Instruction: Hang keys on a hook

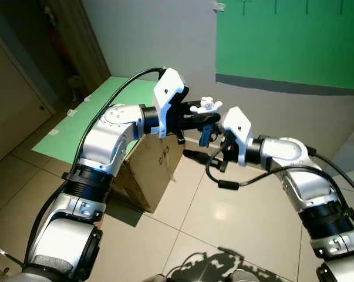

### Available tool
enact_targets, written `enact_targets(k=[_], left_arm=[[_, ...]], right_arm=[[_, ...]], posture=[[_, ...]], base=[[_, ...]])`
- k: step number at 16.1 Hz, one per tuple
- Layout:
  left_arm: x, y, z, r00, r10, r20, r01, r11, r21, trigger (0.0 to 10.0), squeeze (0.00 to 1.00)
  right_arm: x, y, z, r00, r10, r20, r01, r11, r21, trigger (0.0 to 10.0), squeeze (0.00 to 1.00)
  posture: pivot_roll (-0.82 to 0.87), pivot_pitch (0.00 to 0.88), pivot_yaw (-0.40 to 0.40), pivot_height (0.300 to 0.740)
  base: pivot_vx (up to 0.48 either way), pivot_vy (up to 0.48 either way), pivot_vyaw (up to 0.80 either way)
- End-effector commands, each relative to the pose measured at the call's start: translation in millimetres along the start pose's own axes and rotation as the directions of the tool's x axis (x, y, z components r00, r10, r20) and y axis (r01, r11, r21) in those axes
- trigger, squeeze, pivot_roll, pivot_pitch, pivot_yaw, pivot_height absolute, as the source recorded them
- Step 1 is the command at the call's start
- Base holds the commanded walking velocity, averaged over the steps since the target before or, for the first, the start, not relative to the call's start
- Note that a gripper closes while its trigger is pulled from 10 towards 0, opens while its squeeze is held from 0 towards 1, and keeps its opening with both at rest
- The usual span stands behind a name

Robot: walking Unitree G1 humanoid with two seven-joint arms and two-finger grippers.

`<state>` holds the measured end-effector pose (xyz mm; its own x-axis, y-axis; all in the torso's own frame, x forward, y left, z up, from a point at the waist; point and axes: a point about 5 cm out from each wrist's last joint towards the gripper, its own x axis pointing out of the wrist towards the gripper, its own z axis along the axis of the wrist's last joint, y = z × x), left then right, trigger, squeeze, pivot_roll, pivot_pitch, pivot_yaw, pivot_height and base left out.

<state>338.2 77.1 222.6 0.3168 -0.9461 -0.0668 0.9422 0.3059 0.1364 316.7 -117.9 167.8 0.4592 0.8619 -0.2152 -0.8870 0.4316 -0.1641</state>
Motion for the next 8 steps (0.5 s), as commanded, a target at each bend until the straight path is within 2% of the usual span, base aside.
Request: enact_targets(k=[1, 8], left_arm=[[-0.3, 1.9, 1.8, 1.000, 0.005, -0.010, -0.005, 1.000, 0.012, 0.0, 0.00], [1.7, 2.2, 4.3, 1.000, 0.005, -0.004, -0.005, 1.000, 0.018, 0.0, 0.00]], right_arm=[[1.8, -2.2, 5.1, 1.000, -0.013, 0.017, 0.013, 1.000, -0.015, 10.0, 0.00], [4.1, -5.2, 5.4, 0.999, -0.031, 0.018, 0.031, 0.999, -0.013, 10.0, 0.00]], posture=[[-0.28, 0.003, 0.163, 0.740], [-0.28, 0.002, 0.161, 0.740]], base=[[0.000, 0.000, 0.00], [0.000, 0.000, 0.00]])
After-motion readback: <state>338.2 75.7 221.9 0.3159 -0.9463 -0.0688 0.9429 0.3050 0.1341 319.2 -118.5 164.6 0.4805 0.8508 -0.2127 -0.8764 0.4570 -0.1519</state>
